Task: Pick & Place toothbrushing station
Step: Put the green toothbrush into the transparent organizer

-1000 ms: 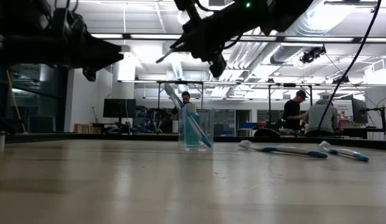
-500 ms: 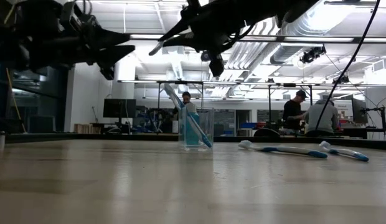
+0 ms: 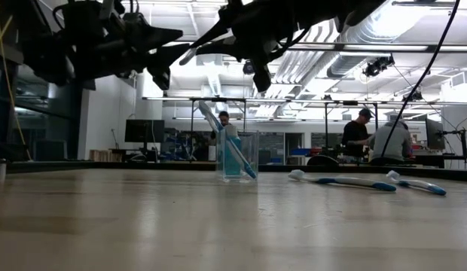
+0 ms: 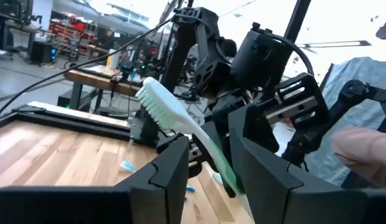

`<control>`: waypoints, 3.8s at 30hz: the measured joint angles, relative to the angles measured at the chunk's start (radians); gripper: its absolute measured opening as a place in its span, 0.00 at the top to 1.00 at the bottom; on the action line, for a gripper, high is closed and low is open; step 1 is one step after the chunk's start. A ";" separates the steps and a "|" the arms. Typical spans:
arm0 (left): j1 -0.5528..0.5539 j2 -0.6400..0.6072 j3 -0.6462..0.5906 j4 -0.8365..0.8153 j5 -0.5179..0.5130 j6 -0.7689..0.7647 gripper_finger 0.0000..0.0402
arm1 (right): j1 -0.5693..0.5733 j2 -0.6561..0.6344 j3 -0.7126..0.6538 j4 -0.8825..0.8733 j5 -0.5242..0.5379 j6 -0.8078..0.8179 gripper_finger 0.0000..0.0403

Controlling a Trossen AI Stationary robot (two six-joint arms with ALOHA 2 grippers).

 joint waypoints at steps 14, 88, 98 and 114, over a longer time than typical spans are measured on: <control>0.000 0.069 0.005 0.097 0.020 -0.075 0.67 | 0.004 0.000 0.000 -0.002 -0.030 -0.001 0.99; 0.006 0.161 0.180 -0.034 0.176 -0.176 0.74 | 0.002 0.000 0.001 -0.013 0.029 0.000 0.99; 0.005 0.160 0.180 -0.042 0.169 -0.184 0.94 | 0.002 0.000 0.000 -0.019 0.033 -0.005 0.99; 0.005 0.159 0.180 -0.040 0.184 -0.186 0.99 | 0.018 0.000 0.000 -0.050 0.059 0.115 0.79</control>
